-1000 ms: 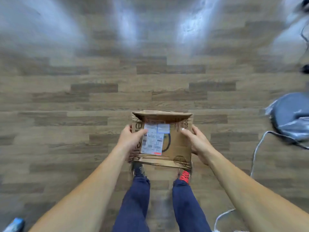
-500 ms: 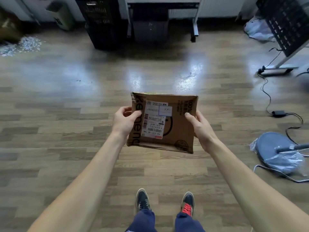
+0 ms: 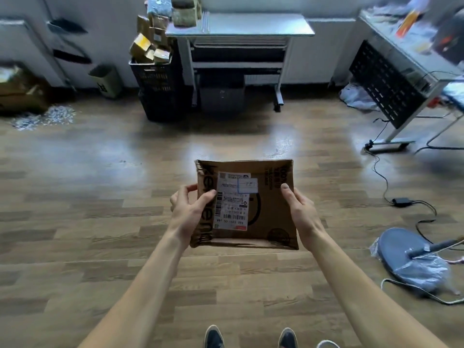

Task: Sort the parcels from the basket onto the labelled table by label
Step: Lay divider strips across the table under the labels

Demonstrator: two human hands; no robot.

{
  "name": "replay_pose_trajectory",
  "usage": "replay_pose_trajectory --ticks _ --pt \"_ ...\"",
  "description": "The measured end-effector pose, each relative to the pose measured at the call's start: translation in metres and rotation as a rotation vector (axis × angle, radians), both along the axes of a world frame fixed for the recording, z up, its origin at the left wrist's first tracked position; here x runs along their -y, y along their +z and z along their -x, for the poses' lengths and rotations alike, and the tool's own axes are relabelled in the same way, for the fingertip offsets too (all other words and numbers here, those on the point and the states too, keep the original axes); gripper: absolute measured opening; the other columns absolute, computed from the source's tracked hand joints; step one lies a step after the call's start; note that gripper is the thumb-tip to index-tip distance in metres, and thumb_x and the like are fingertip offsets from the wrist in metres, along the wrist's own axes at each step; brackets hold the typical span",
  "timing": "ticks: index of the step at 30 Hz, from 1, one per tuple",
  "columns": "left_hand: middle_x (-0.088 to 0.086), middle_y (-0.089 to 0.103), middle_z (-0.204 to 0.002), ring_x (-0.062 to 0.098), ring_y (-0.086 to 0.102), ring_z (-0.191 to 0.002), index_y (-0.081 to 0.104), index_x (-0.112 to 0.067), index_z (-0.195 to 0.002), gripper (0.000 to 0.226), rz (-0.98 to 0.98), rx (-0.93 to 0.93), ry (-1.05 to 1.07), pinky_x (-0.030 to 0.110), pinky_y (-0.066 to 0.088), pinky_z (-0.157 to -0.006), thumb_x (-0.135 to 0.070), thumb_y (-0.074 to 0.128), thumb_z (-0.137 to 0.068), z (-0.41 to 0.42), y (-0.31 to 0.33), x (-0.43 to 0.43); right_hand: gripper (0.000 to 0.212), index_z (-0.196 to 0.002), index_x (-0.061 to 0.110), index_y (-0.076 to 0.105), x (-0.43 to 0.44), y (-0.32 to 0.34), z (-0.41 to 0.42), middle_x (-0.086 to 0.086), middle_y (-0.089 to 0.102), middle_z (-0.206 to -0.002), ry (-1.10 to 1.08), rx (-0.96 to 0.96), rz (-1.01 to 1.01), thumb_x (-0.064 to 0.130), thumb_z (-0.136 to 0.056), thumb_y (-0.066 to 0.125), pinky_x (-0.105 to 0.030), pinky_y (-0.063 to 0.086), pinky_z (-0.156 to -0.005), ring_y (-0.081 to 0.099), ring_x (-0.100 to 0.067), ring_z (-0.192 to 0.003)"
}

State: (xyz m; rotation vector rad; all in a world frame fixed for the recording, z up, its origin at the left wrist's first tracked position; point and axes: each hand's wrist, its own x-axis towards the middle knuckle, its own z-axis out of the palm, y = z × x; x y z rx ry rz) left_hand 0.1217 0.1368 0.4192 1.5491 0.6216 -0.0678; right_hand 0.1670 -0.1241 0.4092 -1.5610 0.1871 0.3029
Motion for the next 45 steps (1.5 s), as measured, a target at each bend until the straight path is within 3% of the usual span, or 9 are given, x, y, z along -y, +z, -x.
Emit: replay_pose_trajectory --ticks 6,10,13,19,24,29,34,39,45 --pt "0.010 0.062 -0.124 0.029 0.071 -0.106 0.031 -0.027 -0.135 0.051 0.210 0.052 -0.049 0.048 0.063 -0.079 -0.019 0.067 -0.099 -0.003 0.011 -0.019 0.068 -0.151 0.017 0.050 -0.025 0.019 -0.006 0.004 0.054 -0.151 0.038 0.059 0.052 0.059 -0.098 0.053 -0.031 0.033 -0.121 0.047 -0.007 -0.138" --pt "0.011 0.076 -0.115 0.031 0.074 -0.105 0.056 -0.012 -0.131 0.029 0.221 0.049 -0.002 0.045 0.063 -0.080 -0.021 0.060 -0.104 -0.011 0.013 -0.040 0.049 -0.151 0.017 0.049 -0.043 0.030 -0.018 0.019 0.056 -0.135 0.085 0.076 0.048 0.042 -0.108 0.045 -0.008 0.037 -0.098 0.051 0.003 -0.127" --pt "0.012 0.079 -0.104 0.027 0.077 -0.096 0.063 -0.009 -0.116 0.019 0.231 0.021 0.043 0.042 0.063 -0.078 -0.023 0.058 -0.106 -0.019 0.015 -0.051 0.033 -0.137 0.034 0.055 -0.052 0.036 -0.029 0.026 0.060 -0.121 0.114 0.082 0.072 0.044 -0.108 0.042 -0.011 0.040 -0.093 0.055 0.006 -0.117" --pt "0.017 0.076 -0.104 0.033 0.076 -0.095 0.056 -0.005 -0.112 0.024 0.259 -0.052 0.164 0.052 0.061 -0.089 -0.027 0.061 -0.104 -0.065 0.008 -0.044 0.066 -0.153 0.021 0.045 -0.061 0.029 -0.066 -0.002 0.049 -0.154 -0.082 0.170 0.099 0.058 -0.100 0.055 -0.022 0.036 -0.106 0.045 -0.014 -0.142" --pt "0.016 0.078 -0.102 0.033 0.077 -0.093 0.063 -0.004 -0.111 0.025 0.271 -0.064 0.274 0.053 0.062 -0.087 -0.027 0.056 -0.106 -0.131 0.006 -0.016 0.116 -0.157 0.051 0.015 -0.056 -0.004 -0.114 -0.003 0.015 -0.171 -0.139 0.049 0.123 0.099 -0.060 0.059 -0.058 0.018 -0.124 0.020 -0.022 -0.156" --pt "0.019 0.077 -0.105 0.034 0.078 -0.084 0.064 -0.003 -0.116 0.032 0.362 -0.085 0.475 0.053 0.065 -0.072 -0.032 0.060 -0.103 -0.207 0.008 0.024 0.143 -0.154 0.059 0.001 -0.064 -0.021 -0.164 0.000 0.006 -0.173 -0.040 -0.164 -0.042 0.094 -0.038 0.077 -0.068 0.024 -0.120 0.018 -0.028 -0.156" --pt "0.019 0.076 -0.096 0.026 0.077 -0.069 0.065 -0.001 -0.109 0.028 0.431 -0.052 0.577 0.035 0.062 -0.054 -0.027 0.057 -0.106 -0.282 0.027 0.068 0.123 -0.143 0.065 0.015 -0.065 -0.011 -0.225 0.011 0.036 -0.162 0.041 -0.157 -0.228 0.082 -0.043 0.084 -0.055 0.032 -0.105 0.044 -0.019 -0.139" --pt "0.015 0.077 -0.098 0.029 0.077 -0.082 0.063 0.000 -0.118 0.036 0.394 -0.019 0.568 0.035 0.063 -0.058 -0.034 0.057 -0.105 -0.341 0.042 0.082 0.130 -0.142 0.076 0.002 -0.058 -0.007 -0.294 0.011 0.022 -0.168 0.081 -0.110 -0.241 0.082 -0.043 0.087 -0.070 0.027 -0.110 0.031 -0.028 -0.150" --pt "0.012 0.080 -0.100 0.032 0.077 -0.097 0.067 -0.005 -0.122 0.042 0.406 -0.057 0.384 0.049 0.061 -0.089 -0.040 0.061 -0.101 -0.406 0.026 0.074 0.122 -0.144 0.070 0.014 -0.045 -0.011 -0.374 0.006 0.036 -0.159 0.073 -0.098 -0.238 0.072 -0.048 0.090 -0.055 0.052 -0.088 0.054 -0.025 -0.128"
